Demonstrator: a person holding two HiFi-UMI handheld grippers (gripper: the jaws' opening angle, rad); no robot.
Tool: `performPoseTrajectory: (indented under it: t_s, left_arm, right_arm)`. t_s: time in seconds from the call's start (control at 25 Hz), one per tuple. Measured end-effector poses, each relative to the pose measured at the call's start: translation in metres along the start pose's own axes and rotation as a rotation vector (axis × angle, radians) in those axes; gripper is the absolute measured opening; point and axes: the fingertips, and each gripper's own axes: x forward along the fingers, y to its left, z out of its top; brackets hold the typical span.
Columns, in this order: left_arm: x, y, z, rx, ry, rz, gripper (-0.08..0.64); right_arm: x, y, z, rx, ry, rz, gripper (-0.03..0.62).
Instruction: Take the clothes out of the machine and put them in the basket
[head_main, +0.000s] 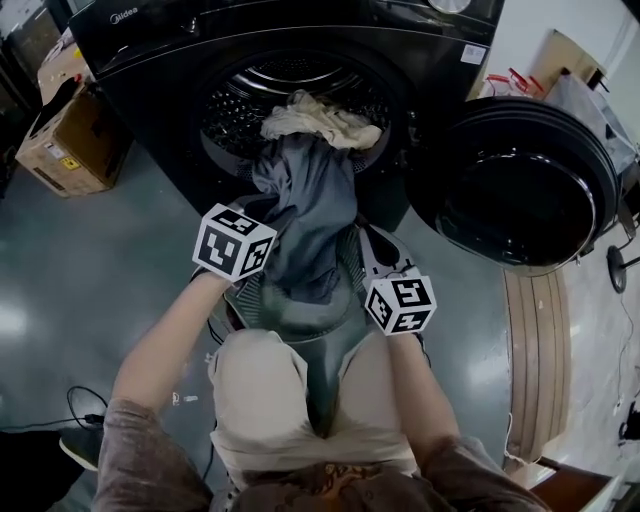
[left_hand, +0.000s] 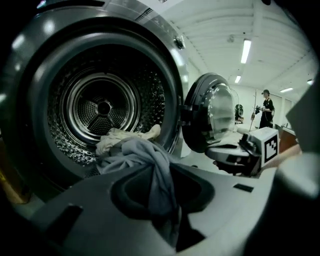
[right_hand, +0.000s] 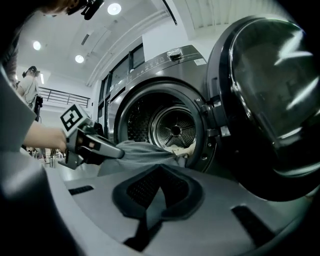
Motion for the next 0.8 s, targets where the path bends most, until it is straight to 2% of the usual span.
performPoseTrajectory:
  t_s: [0.16, 0.4, 0.56, 0.68, 0.8]
  left_arm:
    - [-0.024, -0.027, -0.005, -0.012, 0.016, -0.053, 0.098]
    - [-0.048, -0.067, -0.018, 0.028, 0.066, -0.127, 0.098]
    - [-0.05, -0.065, -0.017, 0.084, 0.035, -0.067, 0.15]
    - [-0.052, -0.051, -0.006, 0.092, -0.032, 0.003, 0.232]
    - [-0.04, -0.037, 0.001, 0.081, -0.053, 0.023, 0.278]
  right_arm:
    - [0.002, -0.014, -0.003, 0.034, -0.003, -0.034, -0.003]
    - [0.009, -0.008, -0.008, 0.024, 0.007, -0.006, -0.003]
    - [0.01, -0.006, -0.008, 0.026, 0.009, 0.003, -0.003]
    - [0.007, -0.007, -0.005, 0.033, 0.002, 0.001, -0.003]
    - [0.004, -0.009, -0.001, 0.041, -0.011, -0.01, -0.003]
